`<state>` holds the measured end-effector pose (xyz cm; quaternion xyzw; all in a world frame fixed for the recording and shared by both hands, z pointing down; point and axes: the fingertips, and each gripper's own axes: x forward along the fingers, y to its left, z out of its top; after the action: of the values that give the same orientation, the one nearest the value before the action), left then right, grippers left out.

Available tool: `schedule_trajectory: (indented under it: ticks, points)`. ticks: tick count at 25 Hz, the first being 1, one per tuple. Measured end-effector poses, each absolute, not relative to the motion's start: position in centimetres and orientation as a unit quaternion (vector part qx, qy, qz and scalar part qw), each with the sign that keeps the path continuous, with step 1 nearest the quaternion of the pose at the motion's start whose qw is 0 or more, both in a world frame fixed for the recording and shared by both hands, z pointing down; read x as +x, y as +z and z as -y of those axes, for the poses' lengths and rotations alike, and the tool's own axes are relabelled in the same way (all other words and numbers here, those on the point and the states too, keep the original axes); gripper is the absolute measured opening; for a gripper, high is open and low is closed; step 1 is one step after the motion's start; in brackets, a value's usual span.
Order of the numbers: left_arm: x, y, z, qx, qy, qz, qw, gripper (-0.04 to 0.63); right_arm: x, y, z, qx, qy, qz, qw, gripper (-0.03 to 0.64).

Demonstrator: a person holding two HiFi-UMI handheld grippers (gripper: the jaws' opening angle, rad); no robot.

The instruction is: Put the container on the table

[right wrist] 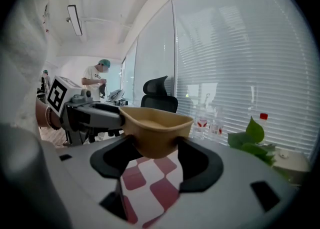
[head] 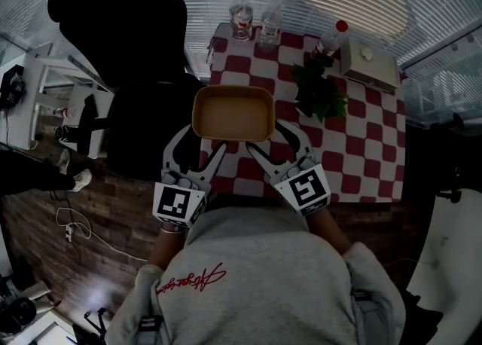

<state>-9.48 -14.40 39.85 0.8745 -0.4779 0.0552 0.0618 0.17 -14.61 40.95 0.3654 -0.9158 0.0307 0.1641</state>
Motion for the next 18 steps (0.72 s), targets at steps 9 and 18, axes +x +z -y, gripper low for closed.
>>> schedule_trajectory:
  ticks: [9, 18]
  points:
    - [-9.5, 41.1, 14.7, 0.873, 0.065, 0.478, 0.068, 0.305, 0.2, 42.0, 14.9, 0.362, 0.040, 0.915, 0.173, 0.285]
    - [-9.3, 41.7, 14.8, 0.873, 0.072, 0.476, 0.071, 0.304, 0.3, 42.9, 14.9, 0.359, 0.046, 0.914, 0.181, 0.284]
